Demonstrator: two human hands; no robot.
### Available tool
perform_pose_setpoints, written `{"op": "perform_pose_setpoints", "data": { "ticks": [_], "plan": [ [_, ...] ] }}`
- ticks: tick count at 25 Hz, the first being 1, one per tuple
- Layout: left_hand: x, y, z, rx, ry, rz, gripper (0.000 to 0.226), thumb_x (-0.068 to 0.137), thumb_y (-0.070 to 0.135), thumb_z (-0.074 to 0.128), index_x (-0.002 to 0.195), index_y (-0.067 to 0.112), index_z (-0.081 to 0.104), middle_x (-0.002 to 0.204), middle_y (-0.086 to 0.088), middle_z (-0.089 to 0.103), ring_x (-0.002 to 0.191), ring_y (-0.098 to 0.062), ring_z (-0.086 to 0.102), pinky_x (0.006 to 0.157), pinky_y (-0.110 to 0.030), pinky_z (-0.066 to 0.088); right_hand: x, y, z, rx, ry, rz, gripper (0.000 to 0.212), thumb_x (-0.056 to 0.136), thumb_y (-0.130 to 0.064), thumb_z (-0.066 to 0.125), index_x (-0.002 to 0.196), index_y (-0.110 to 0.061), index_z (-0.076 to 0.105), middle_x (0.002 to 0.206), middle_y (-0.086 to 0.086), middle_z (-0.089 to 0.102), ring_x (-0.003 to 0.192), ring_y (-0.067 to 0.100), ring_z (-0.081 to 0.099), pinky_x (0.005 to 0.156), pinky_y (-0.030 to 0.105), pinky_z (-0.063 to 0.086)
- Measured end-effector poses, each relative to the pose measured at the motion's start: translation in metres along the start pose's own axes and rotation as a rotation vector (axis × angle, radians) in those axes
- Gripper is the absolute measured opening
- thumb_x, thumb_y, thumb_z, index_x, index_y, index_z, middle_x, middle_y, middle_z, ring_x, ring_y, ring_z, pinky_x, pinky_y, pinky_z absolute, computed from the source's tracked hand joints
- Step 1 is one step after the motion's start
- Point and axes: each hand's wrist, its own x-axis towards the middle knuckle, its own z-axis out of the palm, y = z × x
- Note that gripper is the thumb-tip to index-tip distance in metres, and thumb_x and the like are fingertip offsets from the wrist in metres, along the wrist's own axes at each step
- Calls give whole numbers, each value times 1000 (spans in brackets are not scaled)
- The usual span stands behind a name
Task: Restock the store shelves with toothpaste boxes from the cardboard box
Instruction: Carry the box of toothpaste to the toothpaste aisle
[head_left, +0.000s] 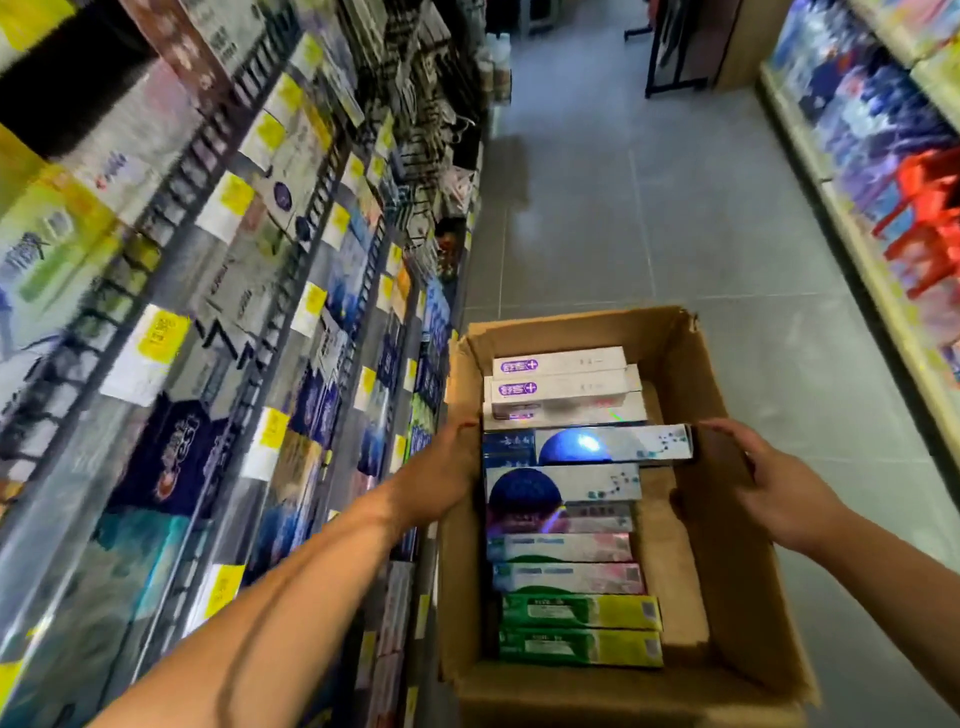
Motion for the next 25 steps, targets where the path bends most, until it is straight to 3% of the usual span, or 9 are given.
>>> {"op": "perform_pose_setpoints", "data": {
  "ticks": [2, 4, 6, 8, 10, 15, 17, 19, 25],
  "plan": [
    [35, -11, -15, -44, -37, -38, 51, 91, -13, 45, 132, 15, 34, 96, -5, 61, 81, -13, 66, 57, -21, 46, 36, -2, 5, -10, -9, 23, 59, 87, -8, 60, 127, -44, 37, 94, -4, 64, 60, 4, 58, 47, 11, 42],
    [84, -40, -21, 8, -29, -98, 70, 85, -9, 52, 140, 26, 28, 108, -17, 65, 80, -26, 64, 65, -32, 55, 75, 8, 9, -28, -22, 37, 65, 83, -3, 60, 128, -45, 37, 91, -2, 66, 60, 4, 58, 48, 11, 41],
    [127, -61, -21, -9, 17, -139, 77, 78, -11, 54, 132, 40, 32, 98, -17, 67, 66, -18, 65, 56, -36, 53, 120, 21, 15, -58, -35, 41, 72, 80, 0, 59, 130, -46, 36, 93, -1, 68, 62, 9, 60, 53, 15, 42],
    [166, -82, -10, 6, 54, -173, 74, 79, -14, 52, 129, 37, 34, 73, -4, 63, 43, 0, 53, 40, -22, 42, 161, 37, 24, -79, -52, 65, 71, 81, -4, 60, 134, -45, 36, 95, 0, 69, 67, 17, 62, 57, 20, 43],
    [196, -106, 3, -8, 106, -209, 72, 81, -15, 53, 136, 28, 37, 62, 10, 56, 34, 1, 44, 38, -14, 35, 188, 51, 36, -93, -60, 63, 67, 83, -10, 63, 134, -44, 37, 91, -4, 68, 64, 13, 59, 52, 10, 39],
    [304, -208, 66, -73, 103, -185, 70, 81, -16, 59, 138, 21, 39, 108, -9, 67, 70, -4, 66, 64, -4, 43, 291, 124, 109, -114, -100, 73, 71, 81, 1, 57, 134, -42, 39, 73, -12, 57, 55, 0, 51, 46, 8, 36],
    [340, -249, 85, -142, 95, -207, 71, 82, -15, 60, 136, 27, 40, 118, -2, 62, 88, 11, 64, 84, -14, 50, 323, 156, 145, -90, -125, 133, 73, 82, 2, 55, 133, -47, 37, 79, -7, 62, 60, 7, 57, 51, 17, 44],
    [370, -299, 101, -163, 78, -201, 80, 77, -13, 62, 129, 44, 44, 128, 7, 59, 107, 5, 61, 97, -30, 49, 355, 192, 192, -75, -131, 156, 76, 81, 3, 55, 133, -48, 35, 87, 1, 65, 64, 14, 62, 55, 29, 53],
    [429, -390, 133, -101, 46, -271, 90, 79, -15, 54, 125, 61, 40, 114, 3, 68, 86, -35, 69, 76, -46, 59, 419, 259, 299, -19, -112, 140, 73, 82, 6, 56, 134, -42, 37, 101, 0, 61, 71, 17, 62, 54, 25, 50]
  ]
}}
